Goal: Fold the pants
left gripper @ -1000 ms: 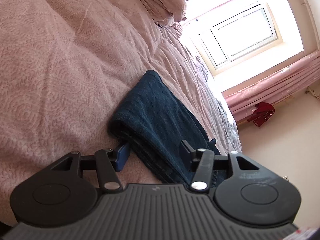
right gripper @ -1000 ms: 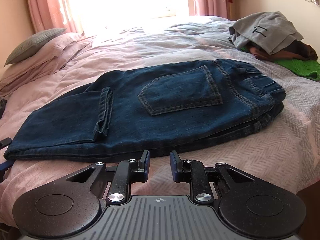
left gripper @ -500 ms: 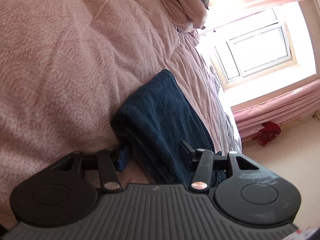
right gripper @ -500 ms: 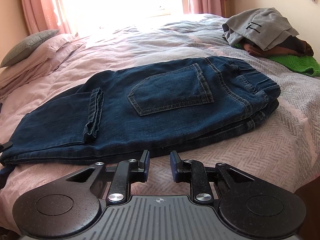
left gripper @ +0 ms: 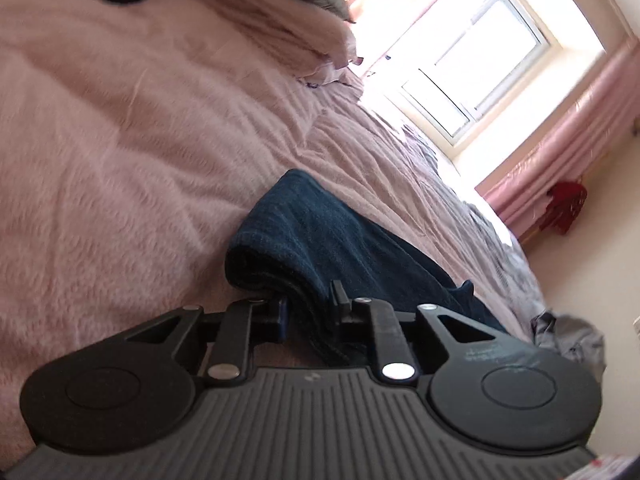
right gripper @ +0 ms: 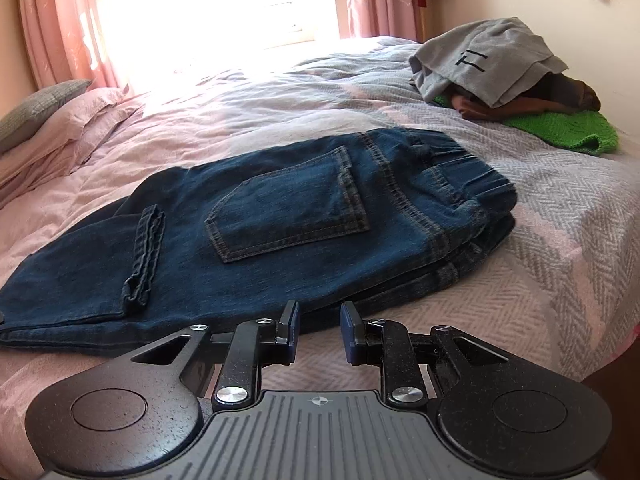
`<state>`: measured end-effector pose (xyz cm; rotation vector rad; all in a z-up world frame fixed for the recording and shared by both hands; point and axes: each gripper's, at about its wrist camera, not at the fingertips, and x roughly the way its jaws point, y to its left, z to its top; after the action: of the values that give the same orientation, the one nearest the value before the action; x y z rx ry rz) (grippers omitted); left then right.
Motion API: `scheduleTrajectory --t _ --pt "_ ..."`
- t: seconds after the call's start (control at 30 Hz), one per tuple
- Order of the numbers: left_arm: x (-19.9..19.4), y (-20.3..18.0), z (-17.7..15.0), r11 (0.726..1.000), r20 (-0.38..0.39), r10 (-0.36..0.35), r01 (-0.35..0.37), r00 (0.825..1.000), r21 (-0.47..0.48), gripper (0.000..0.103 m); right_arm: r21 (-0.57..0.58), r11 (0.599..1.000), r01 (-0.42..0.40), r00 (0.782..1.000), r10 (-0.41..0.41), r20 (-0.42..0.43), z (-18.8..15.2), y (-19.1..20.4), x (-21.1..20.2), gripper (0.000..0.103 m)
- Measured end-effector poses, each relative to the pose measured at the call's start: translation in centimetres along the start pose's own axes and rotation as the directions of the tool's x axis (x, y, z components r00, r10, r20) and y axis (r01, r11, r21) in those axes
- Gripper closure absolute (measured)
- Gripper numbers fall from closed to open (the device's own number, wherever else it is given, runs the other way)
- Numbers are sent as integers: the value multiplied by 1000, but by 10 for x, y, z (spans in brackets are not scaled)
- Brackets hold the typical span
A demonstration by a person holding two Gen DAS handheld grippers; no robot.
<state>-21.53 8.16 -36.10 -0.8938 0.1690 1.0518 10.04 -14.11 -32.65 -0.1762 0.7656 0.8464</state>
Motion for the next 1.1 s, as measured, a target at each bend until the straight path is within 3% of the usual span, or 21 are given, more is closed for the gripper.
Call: scheduleTrajectory --t 0.1,0.2,0.33,0.4,0.5,0.6,0.63,0.67,0.7,0.73,0.8,0.83,0.87,0.97,1.03,1.1 --pt "-8 -25 2 991 52 -15 8 999 132 91 25 1000 9 1000 -9 18 4 -16 -4 84" --pt "-19 -63 9 955 101 -54 22 993 296 92 48 998 28 999 -30 45 10 -38 -10 84" --pt "-38 -133 16 871 137 -191 104 972 481 92 86 993 76 991 -84 99 22 -78 -24 84" --pt "-50 -178 8 804 142 -281 151 949 576 92 119 987 108 984 -123 132 29 -103 -34 84" --pt "-60 -246 -17 686 82 -427 264 900 678 92 168 975 148 970 -176 166 37 -137 -48 84" --pt "-51 -307 -55 564 -84 -526 421 846 711 89 192 964 182 957 -219 191 42 -161 -60 84" --pt "-42 -323 -69 529 -166 -551 496 818 689 82 198 961 194 953 -233 196 43 -169 -63 84" --pt "-30 -336 -83 498 -259 -572 580 779 645 77 206 958 201 950 -242 197 43 -175 -65 84" --pt "-21 -343 -94 490 -323 -572 630 754 602 77 217 954 207 949 -249 192 43 -181 -66 84" --pt "-13 -348 -102 494 -358 -568 655 741 571 77 229 951 208 949 -253 187 42 -186 -67 84" --pt "-1 -343 -108 528 -376 -552 661 744 533 77 247 949 197 953 -244 177 39 -195 -68 84" --pt "6 -336 -107 555 -376 -533 649 758 521 77 258 950 175 959 -223 173 38 -199 -67 84" --pt "15 -326 -104 591 -372 -500 622 782 513 77 274 951 141 966 -193 171 38 -202 -66 84" --pt "41 -284 -86 684 -348 -388 520 853 512 78 370 925 -86 981 14 192 41 -211 -52 84" --pt "55 -254 -74 739 -342 -313 453 886 499 78 422 866 -268 957 189 220 48 -213 -38 84" --pt "65 -230 -66 784 -337 -256 398 906 476 78 434 820 -374 926 305 222 57 -211 -20 84"
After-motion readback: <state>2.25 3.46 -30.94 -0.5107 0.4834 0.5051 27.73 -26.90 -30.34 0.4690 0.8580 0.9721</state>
